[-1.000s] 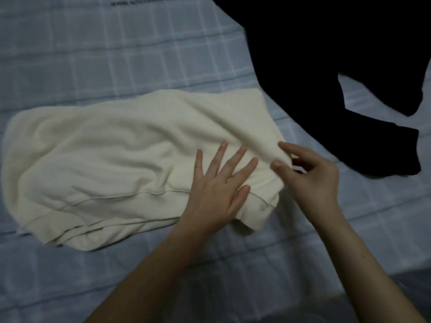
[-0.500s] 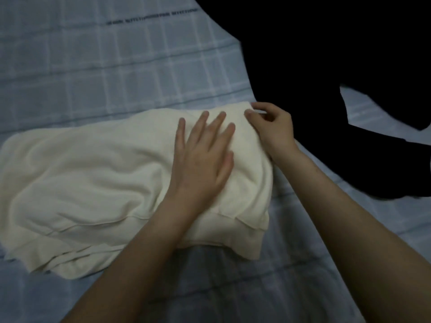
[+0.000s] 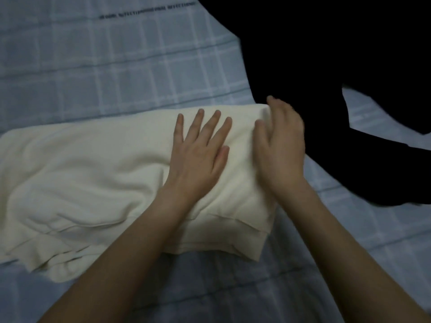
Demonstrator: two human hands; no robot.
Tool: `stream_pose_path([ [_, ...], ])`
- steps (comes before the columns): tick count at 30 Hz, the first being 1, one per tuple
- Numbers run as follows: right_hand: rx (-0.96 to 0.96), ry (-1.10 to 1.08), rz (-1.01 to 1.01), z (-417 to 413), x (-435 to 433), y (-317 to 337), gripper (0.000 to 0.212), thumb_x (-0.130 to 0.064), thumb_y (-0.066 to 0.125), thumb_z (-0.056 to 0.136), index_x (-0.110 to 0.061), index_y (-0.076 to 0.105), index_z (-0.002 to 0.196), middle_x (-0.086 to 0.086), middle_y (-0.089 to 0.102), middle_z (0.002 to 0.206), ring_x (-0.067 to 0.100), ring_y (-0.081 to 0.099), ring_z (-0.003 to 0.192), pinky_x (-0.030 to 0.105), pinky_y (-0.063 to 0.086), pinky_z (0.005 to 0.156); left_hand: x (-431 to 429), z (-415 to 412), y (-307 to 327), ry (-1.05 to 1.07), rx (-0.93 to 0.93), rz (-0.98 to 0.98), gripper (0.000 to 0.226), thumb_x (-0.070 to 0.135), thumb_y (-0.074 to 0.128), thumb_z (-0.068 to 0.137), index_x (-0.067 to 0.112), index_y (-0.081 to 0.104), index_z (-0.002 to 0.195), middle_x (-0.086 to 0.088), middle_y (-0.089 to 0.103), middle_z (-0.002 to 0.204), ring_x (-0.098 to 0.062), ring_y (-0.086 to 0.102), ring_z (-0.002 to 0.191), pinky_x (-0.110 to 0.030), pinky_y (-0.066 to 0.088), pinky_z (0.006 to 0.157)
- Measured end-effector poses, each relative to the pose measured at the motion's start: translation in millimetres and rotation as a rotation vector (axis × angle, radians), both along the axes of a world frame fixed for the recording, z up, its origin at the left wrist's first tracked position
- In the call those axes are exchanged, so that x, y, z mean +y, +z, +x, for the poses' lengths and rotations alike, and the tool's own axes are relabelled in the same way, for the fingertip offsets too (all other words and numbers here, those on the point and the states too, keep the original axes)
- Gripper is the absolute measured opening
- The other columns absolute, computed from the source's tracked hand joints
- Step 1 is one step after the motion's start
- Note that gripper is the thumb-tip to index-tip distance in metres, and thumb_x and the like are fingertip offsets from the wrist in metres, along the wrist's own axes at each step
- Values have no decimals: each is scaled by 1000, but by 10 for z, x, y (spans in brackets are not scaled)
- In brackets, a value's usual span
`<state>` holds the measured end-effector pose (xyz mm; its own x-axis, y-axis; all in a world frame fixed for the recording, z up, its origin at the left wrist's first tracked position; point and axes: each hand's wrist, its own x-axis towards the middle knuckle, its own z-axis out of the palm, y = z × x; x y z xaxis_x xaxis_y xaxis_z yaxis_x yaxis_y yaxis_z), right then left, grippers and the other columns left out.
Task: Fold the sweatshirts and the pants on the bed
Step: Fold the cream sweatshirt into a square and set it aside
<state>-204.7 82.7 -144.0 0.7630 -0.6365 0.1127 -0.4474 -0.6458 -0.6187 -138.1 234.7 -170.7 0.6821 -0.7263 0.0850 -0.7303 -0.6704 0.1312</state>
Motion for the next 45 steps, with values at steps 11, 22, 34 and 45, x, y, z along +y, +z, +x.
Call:
stream_pose_path([
  [11, 293, 246, -72, -640, 281, -496, 60, -40, 24, 98, -28, 23, 156, -3, 20, 164, 18, 14, 152, 49, 11, 122, 179, -389, -114, -3, 46, 90, 54, 39, 32, 101, 23, 32, 153, -5, 22, 162, -27, 12, 151, -54, 6, 121],
  [22, 265, 476, -300, -355, 900, -417, 56, -34, 39, 101, -25, 27, 155, 1, 23, 163, 24, 19, 151, 52, 18, 119, 1031, -682, -211, 370, 6, 130, 60, 39, 38, 96, 23, 30, 153, -8, 20, 162, -32, 16, 150, -66, 14, 113],
  [34, 115, 662, -269, -188, 1909, -277, 57, -29, 42, 97, -23, 34, 153, 3, 31, 160, 28, 24, 149, 51, 16, 119, 2244, -874, -28, 257, -52, -37, 53, 45, 53, 93, 16, 55, 138, -5, 48, 148, -24, 41, 140, -51, 22, 117],
  [45, 187, 655, -418, -214, 1947, -467, 56, -34, 33, 99, -24, 31, 155, 4, 29, 161, 28, 21, 150, 52, 13, 120, 2657, -781, -26, 299, -111, -333, 40, 25, 53, 97, 7, 58, 132, -12, 54, 142, -29, 46, 135, -47, 28, 116],
])
